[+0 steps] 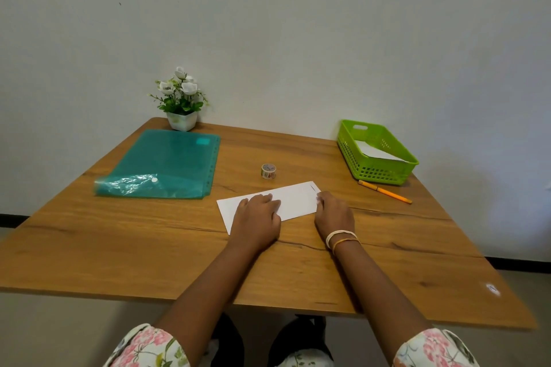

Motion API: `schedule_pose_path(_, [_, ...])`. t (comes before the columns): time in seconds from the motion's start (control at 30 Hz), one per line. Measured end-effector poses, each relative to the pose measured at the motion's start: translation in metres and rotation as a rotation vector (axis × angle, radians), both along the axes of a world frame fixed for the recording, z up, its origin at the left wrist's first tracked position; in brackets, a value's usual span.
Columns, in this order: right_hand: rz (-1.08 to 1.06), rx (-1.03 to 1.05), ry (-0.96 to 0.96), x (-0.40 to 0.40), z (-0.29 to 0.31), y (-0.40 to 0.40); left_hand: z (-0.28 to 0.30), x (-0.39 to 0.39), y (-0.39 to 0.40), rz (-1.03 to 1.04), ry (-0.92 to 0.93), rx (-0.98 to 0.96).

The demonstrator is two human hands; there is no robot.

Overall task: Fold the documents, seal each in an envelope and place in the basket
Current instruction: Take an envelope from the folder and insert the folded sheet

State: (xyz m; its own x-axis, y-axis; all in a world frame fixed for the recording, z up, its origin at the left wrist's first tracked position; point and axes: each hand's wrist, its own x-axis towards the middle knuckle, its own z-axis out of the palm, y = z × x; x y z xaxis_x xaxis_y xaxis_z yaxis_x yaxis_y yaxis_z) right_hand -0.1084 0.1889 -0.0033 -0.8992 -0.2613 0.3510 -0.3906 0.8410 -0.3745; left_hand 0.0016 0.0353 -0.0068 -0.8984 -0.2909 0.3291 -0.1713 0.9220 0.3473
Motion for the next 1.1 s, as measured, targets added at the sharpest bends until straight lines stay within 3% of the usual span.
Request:
schedule_pose_path(0.13, [0.001, -0.129, -0.029, -0.009, -0.002, 0.000, 0.000, 0.001, 0.000, -0.015, -0.014, 0.013])
schedule_pose_path(0.23, [-0.047, -0.094, -0.077, -0.015, 0.002, -0.004, 0.002, 0.000, -0.002, -0.026, -0.011, 0.022])
schedule_pose_path(0.57, [-0.196, -0.064, -0.535, -0.039, 0.039, -0.014, 0.005, 0.004, 0.000, -0.051, 0.032, 0.070])
schedule_pose_path(0.83, [-0.278, -0.011, -0.519, -0.026, 0.048, -0.010, 0.003, 0.002, 0.004, 0.017, 0.060, 0.039])
schedule_pose_path(1.1, [-0.234, -0.055, -0.751, -0.023, 0.065, -0.008, 0.002, 0.006, 0.004, 0.016, 0.122, 0.013])
